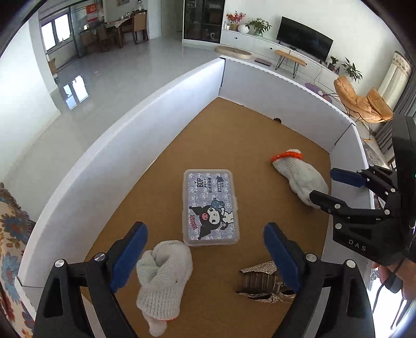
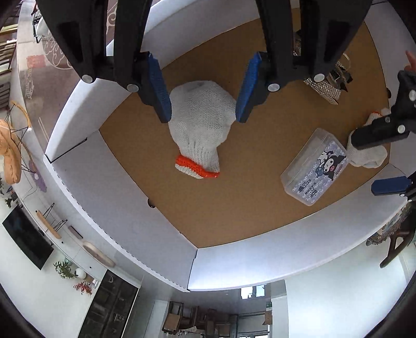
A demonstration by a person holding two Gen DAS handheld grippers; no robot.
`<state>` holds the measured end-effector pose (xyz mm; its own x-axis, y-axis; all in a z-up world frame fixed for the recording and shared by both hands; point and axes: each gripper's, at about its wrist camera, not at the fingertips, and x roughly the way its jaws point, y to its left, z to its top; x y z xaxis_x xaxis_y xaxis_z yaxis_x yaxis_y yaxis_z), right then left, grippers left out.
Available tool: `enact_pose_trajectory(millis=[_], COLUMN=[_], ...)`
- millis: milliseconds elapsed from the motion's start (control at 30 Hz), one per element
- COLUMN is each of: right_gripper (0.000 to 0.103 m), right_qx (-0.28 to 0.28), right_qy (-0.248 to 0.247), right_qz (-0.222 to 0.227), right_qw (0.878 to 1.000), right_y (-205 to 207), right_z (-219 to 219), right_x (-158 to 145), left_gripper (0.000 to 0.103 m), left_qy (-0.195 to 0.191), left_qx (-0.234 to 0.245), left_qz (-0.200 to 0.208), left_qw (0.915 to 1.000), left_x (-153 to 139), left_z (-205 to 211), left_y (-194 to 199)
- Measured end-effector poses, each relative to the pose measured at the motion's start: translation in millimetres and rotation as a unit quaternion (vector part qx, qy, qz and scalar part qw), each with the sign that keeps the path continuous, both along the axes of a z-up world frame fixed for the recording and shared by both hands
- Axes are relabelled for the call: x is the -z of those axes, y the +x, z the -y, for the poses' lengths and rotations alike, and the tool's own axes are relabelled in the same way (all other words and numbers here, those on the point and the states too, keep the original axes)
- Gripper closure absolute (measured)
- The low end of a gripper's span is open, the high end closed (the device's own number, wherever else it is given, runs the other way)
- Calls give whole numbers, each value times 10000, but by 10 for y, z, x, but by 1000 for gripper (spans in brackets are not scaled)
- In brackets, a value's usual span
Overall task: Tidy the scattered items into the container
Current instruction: 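Close the right tool on the rhinestone hair clip while the left tool moves to the ointment box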
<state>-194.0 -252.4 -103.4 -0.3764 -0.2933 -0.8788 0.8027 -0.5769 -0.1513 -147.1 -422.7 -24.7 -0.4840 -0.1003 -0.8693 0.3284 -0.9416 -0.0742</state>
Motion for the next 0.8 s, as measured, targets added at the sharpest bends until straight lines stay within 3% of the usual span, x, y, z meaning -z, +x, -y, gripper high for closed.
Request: enact_pose_trajectory(millis=[67, 133, 233, 300, 367, 500, 600, 667, 767, 800], right_gripper=[51, 51, 50, 50, 50, 50, 50, 49, 46, 44], right_qx=[-10, 179, 596, 839, 1117, 2308, 3491, 4178, 4784, 4847], right_qy=[-80, -777, -1974, -2591, -2957, -2891, -2827, -2699, -2523, -2517], right_qz=[-131, -23, -197, -39, 57, 15, 94, 13, 177, 325], right_qw=[9999, 9968, 9783, 9622, 9487, 9291, 8934, 8675, 8409, 8371], right_y=[48, 40, 156, 236, 339, 471, 565, 622, 586, 524], right_z=[-51, -224, -755, -1266, -1885, -3255, -4460, -5181, -6063, -6291], right_x=[12, -133, -528, -684, -713, -500, -263, -176, -37, 6], left_gripper=[12, 12, 11, 0, 0, 0, 0, 0, 0, 0], left_qy=[-51, -223, -345, -174, 56, 302, 346, 161, 94, 155], left_qx=[-29, 65, 413, 820, 1278, 2008, 2548, 2814, 3129, 3218], left_qz=[-82, -179, -581, -741, -738, -766, -592, -441, -185, -104], left_qw=[9999, 9996, 9969, 9937, 9890, 9762, 9646, 9584, 9495, 9466], left_x=[-29, -124, -406, -582, -707, -868, -833, -735, -568, -522], left_z=[-12, -106, -377, -628, -967, -1784, -2371, -2756, -3240, -3386], left_y=[8, 13, 26, -30, -119, -277, -437, -523, -625, -622])
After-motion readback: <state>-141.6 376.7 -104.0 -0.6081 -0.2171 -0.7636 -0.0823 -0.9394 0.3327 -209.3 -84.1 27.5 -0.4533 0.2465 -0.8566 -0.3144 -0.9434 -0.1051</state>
